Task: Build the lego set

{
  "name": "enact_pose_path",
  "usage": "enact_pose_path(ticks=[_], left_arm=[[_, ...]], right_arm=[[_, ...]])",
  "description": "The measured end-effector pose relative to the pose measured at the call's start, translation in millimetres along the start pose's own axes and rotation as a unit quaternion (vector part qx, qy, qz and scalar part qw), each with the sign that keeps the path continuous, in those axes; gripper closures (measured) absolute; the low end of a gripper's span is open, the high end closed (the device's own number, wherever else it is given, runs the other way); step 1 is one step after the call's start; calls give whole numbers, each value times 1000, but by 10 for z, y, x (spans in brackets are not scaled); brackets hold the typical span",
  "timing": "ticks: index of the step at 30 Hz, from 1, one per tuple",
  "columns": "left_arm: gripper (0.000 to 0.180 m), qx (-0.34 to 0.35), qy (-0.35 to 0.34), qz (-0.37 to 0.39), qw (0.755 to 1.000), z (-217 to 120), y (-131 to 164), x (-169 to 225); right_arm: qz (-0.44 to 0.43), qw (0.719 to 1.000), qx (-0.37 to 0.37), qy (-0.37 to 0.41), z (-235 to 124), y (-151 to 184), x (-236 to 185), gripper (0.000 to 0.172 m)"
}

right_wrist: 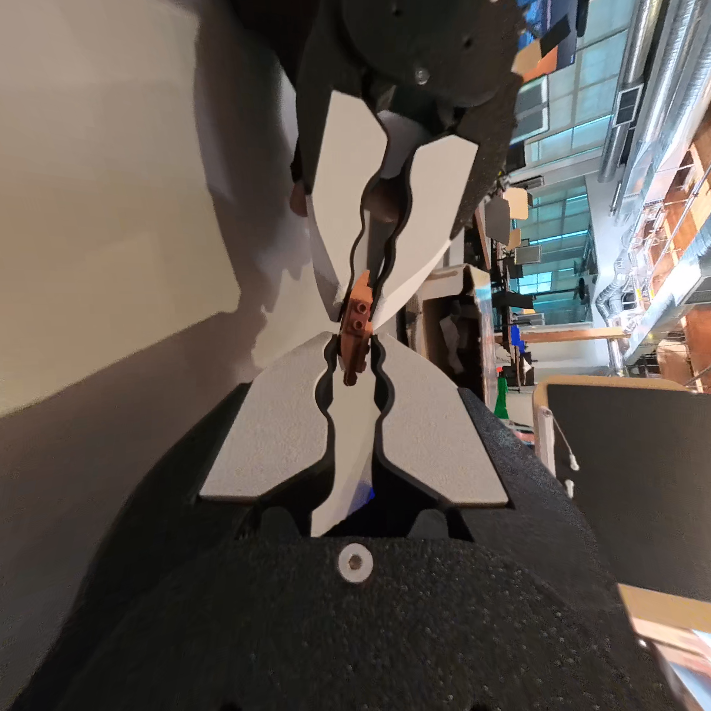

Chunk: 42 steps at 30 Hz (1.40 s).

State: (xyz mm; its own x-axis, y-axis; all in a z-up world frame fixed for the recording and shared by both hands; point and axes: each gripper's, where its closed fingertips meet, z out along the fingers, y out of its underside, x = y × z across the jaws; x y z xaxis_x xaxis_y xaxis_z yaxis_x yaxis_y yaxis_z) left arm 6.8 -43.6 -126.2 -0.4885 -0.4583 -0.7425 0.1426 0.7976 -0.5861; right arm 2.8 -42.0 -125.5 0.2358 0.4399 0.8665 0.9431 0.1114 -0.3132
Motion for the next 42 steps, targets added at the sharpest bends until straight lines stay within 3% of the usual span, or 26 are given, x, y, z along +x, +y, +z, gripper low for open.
enact_pose_path(ticks=[15,20,33,42], left_arm=[[168,-52,18,25,998,75,141,108],[167,-49,10,9,999,87,181,71],[160,-131,-17,-10,991,64,583,-34],[161,-138,-38,-39,989,84,632,-87]], right_arm=[[-12,998,-43,-34,79,122,-135,157],[-12,999,-45,-14,100,169,-97,156],[-24,990,-125,-57,121,612,-284,150],[82,990,-108,-37,15,673,-87,140]])
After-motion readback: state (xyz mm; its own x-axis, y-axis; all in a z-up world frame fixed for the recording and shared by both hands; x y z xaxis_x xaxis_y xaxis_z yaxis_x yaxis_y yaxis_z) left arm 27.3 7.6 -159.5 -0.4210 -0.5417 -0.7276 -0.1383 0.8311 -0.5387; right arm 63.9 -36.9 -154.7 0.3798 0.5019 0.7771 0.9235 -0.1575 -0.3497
